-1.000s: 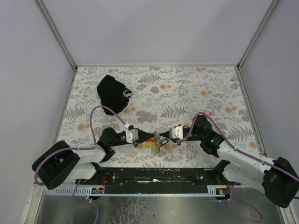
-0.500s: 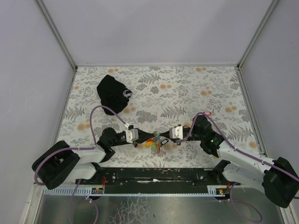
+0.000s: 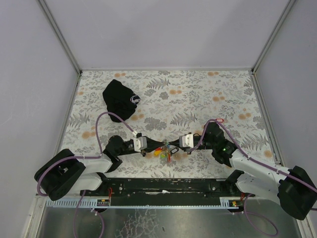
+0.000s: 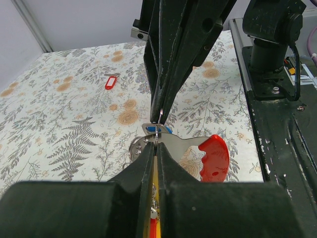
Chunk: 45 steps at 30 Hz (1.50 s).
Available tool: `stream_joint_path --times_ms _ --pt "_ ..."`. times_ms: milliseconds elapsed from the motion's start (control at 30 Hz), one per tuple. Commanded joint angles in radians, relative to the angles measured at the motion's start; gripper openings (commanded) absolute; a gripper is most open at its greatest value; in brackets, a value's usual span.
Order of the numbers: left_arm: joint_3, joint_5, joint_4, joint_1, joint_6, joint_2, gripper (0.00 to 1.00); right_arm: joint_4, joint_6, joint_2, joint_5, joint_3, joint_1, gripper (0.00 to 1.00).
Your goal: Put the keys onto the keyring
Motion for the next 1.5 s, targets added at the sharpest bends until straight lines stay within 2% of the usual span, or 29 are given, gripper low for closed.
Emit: stream_joint_path --times_ms 0,1467 --pt "0.001 0.012 0.084 0.006 -0.008 0.009 0.00 0.056 0.006 0.001 -0.019 0.012 0.014 0.00" --pt "0.000 0.017 0.096 0.009 -0.009 0.012 0.00 0.039 0.019 -0.019 0.025 0.019 0.017 0.00"
